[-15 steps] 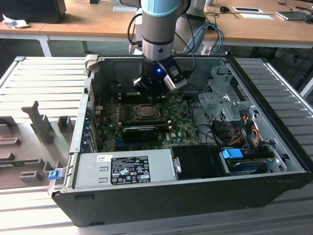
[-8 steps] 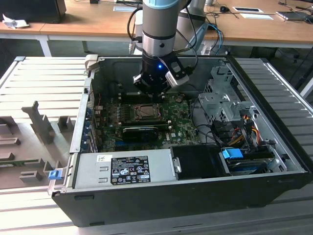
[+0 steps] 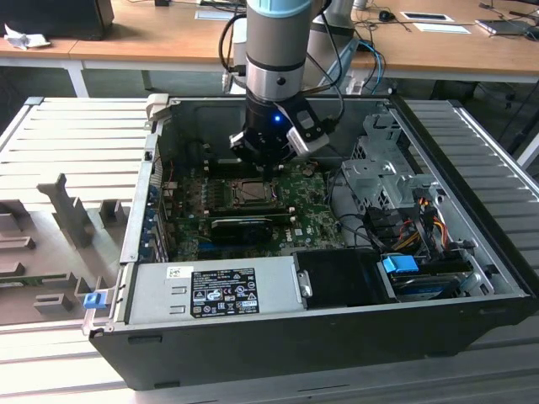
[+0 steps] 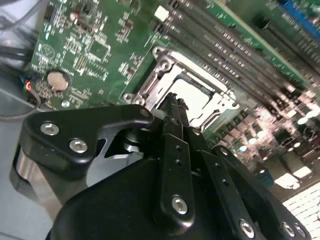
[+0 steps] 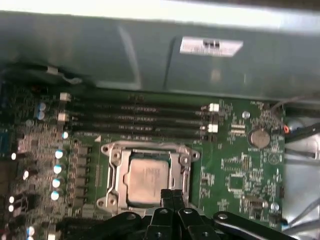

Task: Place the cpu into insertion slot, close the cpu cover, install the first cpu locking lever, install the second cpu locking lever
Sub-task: 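Install the second cpu locking lever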

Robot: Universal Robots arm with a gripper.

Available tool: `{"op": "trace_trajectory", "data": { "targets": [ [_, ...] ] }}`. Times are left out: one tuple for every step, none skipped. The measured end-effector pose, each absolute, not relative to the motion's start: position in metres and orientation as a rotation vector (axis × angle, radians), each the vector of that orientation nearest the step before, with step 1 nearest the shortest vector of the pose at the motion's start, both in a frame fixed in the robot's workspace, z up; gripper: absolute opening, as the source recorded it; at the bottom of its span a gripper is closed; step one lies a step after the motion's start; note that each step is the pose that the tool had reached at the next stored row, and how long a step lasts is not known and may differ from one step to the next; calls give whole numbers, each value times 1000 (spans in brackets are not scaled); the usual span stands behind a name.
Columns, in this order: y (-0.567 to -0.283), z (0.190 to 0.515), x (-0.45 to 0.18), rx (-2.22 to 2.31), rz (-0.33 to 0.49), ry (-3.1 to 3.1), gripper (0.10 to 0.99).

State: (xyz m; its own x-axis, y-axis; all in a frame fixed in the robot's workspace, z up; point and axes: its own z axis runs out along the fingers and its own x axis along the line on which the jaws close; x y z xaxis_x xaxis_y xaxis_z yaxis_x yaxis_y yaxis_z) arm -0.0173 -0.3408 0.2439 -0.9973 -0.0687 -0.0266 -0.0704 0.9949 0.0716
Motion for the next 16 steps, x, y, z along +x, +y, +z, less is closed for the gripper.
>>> {"op": "trace_trajectory", "data": {
  "targets": [
    [-344,244,-17,-108,113,3114,106],
    [-347,244,-17,-109,113,3114,106],
    [-349,244,-17,-109,113,3114,106],
    [-351,244,-17,-109,113,3113,106],
    [-351,244,-17,-109,113,3114,106],
    [-352,244,-17,-109,113,3114,106],
    [-352,245,-17,-109,113,3114,106],
    [-353,246,-17,-109,113,3114,106],
    [-355,246,-17,-109,113,3113,106],
    [-359,246,-17,-109,113,3114,106],
    [-364,246,-17,-109,113,3114,106],
    [-366,245,-17,-108,114,3114,106],
    [-369,244,-17,-109,126,3114,106],
    [-370,244,-17,-112,135,3114,106],
    [-370,243,-18,-116,143,3114,106],
    [-371,242,-18,-118,149,3114,106]
  ]
}}
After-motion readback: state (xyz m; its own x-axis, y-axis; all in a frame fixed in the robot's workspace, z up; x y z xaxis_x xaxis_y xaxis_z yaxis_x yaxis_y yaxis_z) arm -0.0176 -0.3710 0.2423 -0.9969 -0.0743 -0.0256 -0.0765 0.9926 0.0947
